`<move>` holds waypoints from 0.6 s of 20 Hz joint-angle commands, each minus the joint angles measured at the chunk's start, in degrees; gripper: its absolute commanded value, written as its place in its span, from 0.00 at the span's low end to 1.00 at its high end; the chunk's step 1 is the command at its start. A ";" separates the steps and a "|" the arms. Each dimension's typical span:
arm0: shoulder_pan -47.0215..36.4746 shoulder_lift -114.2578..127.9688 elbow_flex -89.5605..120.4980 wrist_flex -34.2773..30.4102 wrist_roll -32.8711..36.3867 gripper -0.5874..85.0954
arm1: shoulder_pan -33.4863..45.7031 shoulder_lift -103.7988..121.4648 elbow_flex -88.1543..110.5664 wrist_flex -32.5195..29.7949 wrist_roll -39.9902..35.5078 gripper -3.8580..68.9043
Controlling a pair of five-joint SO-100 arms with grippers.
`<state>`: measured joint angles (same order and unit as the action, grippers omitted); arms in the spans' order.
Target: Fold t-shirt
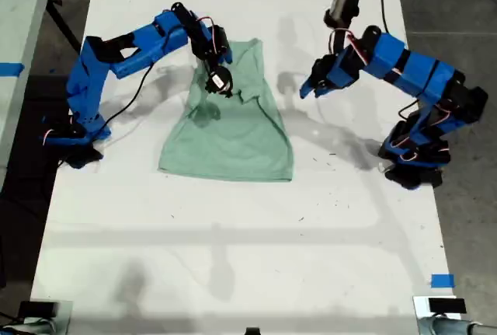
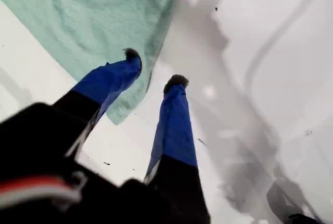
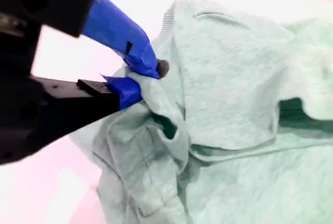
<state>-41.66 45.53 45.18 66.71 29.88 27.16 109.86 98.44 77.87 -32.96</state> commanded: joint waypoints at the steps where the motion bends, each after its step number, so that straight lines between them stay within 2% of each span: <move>1: 3.43 -1.05 -3.78 -5.63 -0.88 0.01 | -0.79 3.69 0.18 -2.20 0.79 0.26; 3: 4.66 -1.23 -3.78 -6.24 0.18 0.01 | -0.79 3.96 0.97 -2.64 0.88 0.26; 5: 6.33 1.85 -3.78 -5.01 5.80 0.31 | -0.79 3.96 1.58 -3.25 0.97 0.26; 12: 8.53 21.88 -2.20 16.17 10.99 0.34 | -1.58 6.86 3.96 -2.81 0.44 0.25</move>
<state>-34.45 59.24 45.18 77.34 40.08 26.81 112.76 102.83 76.03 -32.34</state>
